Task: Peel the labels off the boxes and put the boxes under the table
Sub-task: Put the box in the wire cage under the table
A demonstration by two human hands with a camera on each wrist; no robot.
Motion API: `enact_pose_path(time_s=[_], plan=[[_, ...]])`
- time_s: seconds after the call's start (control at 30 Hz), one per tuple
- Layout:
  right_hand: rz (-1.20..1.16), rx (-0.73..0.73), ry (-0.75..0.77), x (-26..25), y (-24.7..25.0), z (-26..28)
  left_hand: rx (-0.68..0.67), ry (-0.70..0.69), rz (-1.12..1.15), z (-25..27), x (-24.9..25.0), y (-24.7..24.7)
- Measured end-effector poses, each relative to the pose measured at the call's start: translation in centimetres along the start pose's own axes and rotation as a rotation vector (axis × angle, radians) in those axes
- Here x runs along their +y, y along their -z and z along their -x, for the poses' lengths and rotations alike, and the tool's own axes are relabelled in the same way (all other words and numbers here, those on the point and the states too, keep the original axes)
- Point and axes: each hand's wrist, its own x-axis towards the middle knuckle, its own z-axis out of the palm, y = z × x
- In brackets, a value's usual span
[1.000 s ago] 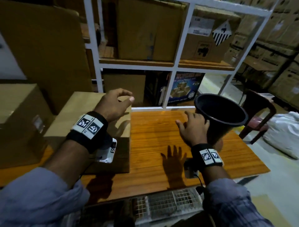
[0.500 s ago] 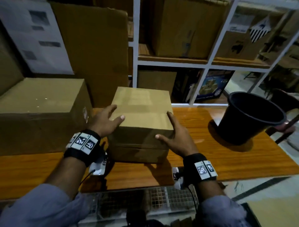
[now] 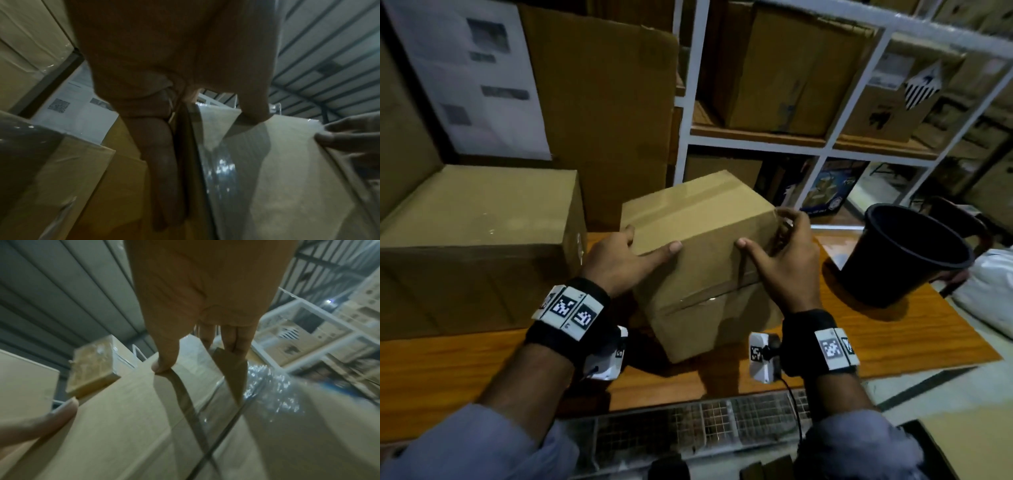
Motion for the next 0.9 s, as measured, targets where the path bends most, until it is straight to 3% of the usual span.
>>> enact_pose_path(time_s=[0.13, 0.27, 0.4, 0.53, 0.7, 0.8, 0.9], plan=[[0.051, -0.029, 0.072, -2.4, -0.6, -2.1, 0.007, 0.088, -0.069, 0.4, 0.5, 1.0], [0.338, -0.248, 0.125, -2.8, -2.0, -3.7, 0.148, 0.073, -0.147, 0.5, 0.2, 1.0], [0.48, -0.312, -0.02, -1.4, -3.1, -3.4, 0.152, 0.072, -0.229, -0.4, 0.5, 1.1], [0.3, -0.245, -0.498, 1.0, -3.4, -1.4, 0.177, 0.022, -0.261, -0.6, 1.7, 1.2], [0.165, -0.126, -0.544, 1.7, -3.9, -1.0, 0.182, 0.006, -0.235, -1.5, 2.4, 0.9], [0.072, -0.162, -0.608, 3.3, -4.5, -0.4, 0.249, -0.019, -0.266, -2.5, 1.5, 0.7], [-0.043, -0.194, -0.536, 3.9, -4.8, 1.4, 0.31, -0.04, -0.319, -3.1, 0.5, 0.7]])
